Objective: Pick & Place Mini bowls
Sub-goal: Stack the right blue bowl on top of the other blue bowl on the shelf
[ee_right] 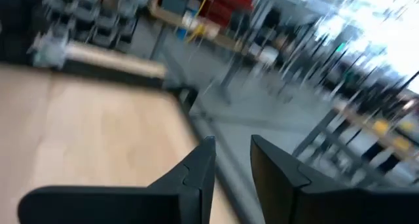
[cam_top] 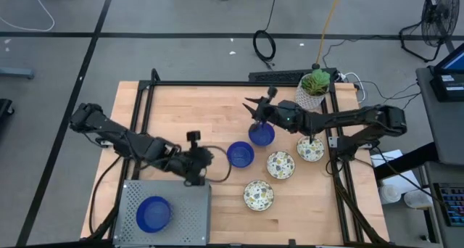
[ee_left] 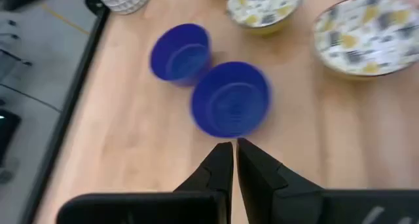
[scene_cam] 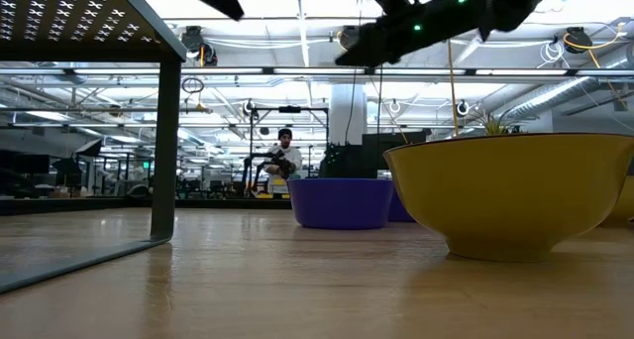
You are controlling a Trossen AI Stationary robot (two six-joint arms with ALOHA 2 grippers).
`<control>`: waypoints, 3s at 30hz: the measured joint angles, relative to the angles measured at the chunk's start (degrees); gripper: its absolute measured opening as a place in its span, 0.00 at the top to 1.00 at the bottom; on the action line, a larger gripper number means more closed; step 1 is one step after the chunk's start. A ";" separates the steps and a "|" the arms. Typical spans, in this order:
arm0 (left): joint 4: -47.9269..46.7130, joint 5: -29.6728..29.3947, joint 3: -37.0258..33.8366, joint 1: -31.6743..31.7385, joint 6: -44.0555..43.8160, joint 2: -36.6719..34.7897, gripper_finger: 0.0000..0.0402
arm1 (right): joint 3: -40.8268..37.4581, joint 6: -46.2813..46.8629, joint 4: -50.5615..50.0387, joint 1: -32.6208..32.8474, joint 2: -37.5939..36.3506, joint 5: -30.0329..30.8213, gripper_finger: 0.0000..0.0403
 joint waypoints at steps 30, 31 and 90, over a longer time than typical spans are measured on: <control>26.95 46.20 0.04 33.01 31.00 3.90 0.94 | -1.85 31.63 -46.61 -8.79 -6.54 -7.52 0.79; 27.42 46.13 0.02 33.51 28.19 4.76 0.94 | -2.73 32.08 -46.14 -8.79 -6.53 -7.54 0.79; 27.55 32.51 -0.02 37.27 13.48 12.85 0.94 | -7.96 27.42 -48.48 -11.49 -11.33 8.27 1.00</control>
